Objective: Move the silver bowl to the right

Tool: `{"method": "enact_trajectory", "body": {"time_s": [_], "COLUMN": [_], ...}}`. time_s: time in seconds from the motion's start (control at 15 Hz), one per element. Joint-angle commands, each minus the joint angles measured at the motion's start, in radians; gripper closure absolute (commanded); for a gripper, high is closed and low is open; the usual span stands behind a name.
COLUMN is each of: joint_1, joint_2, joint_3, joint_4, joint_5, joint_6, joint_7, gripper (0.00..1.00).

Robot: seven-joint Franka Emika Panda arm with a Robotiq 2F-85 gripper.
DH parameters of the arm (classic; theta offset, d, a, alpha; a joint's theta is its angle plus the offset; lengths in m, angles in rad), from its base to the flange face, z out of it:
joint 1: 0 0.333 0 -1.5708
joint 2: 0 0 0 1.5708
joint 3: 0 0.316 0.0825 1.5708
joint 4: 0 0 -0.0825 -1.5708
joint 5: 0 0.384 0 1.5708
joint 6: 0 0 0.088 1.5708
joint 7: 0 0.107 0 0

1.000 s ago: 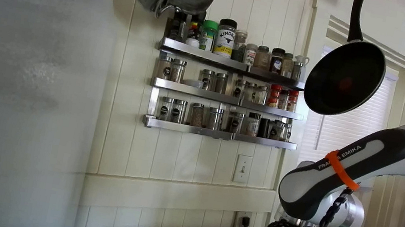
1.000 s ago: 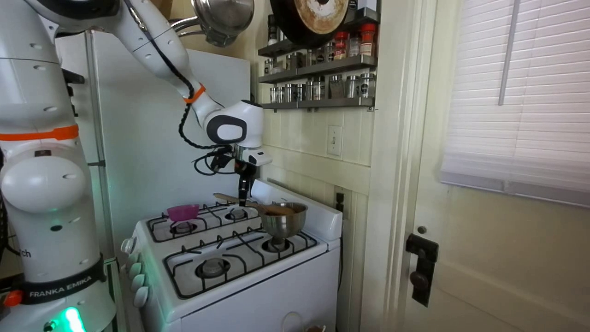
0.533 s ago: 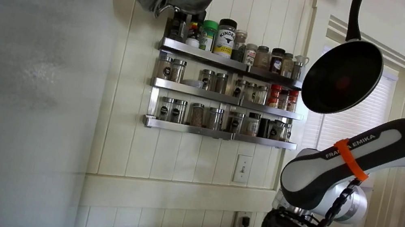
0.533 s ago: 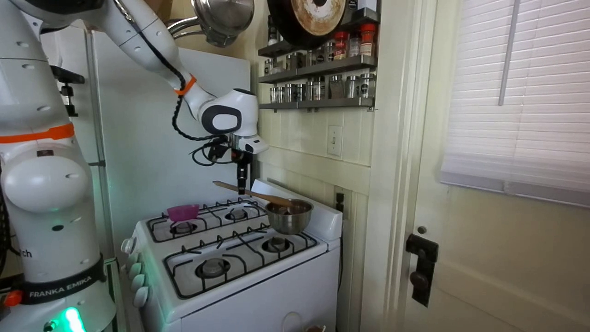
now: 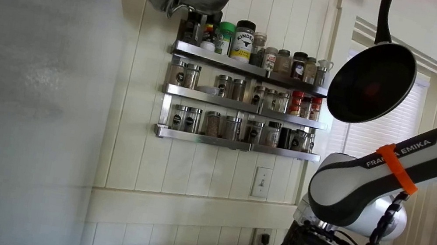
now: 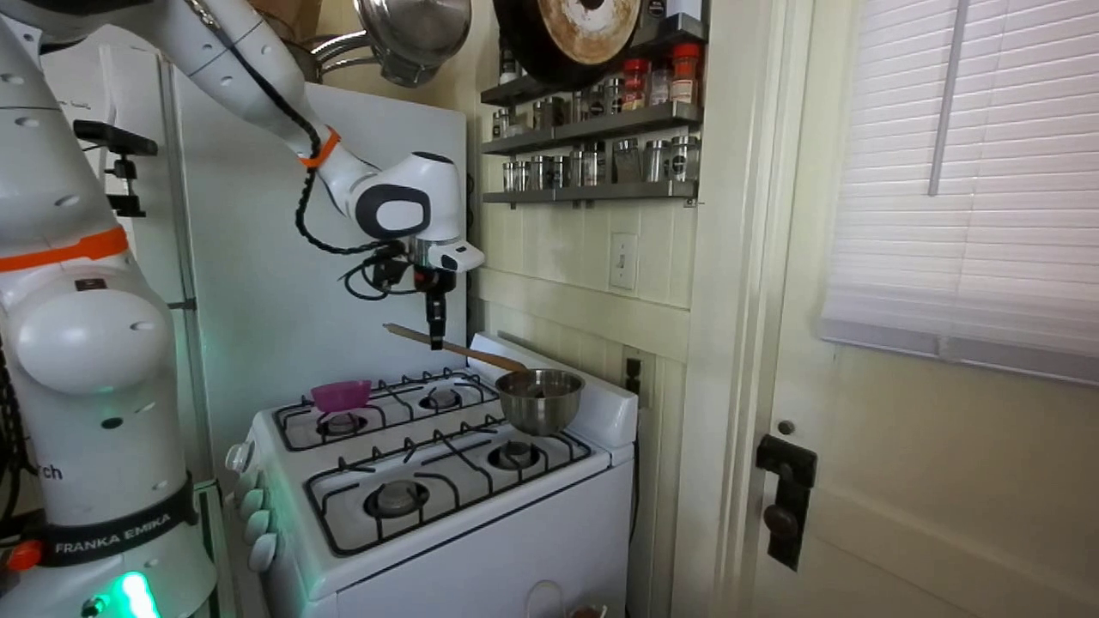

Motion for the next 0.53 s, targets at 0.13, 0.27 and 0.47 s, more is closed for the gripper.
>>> {"method": "enact_trajectory", "body": {"time_s": [0.13, 0.27, 0.47], "joint_1": [0.066, 0.08, 0.099], "joint_2": [-0.1, -0.11, -0.069], "joint_3": [0.003, 0.008, -0.006], "joint_4": [-0.127, -0.159, -0.176], "joint_5": [0.046, 0.034, 0.05], "joint_6": [0.078, 0.139, 0.165], "joint_7": [-0.167, -0.192, -0.22], "gripper": [0.94, 0.94, 0.94]}}
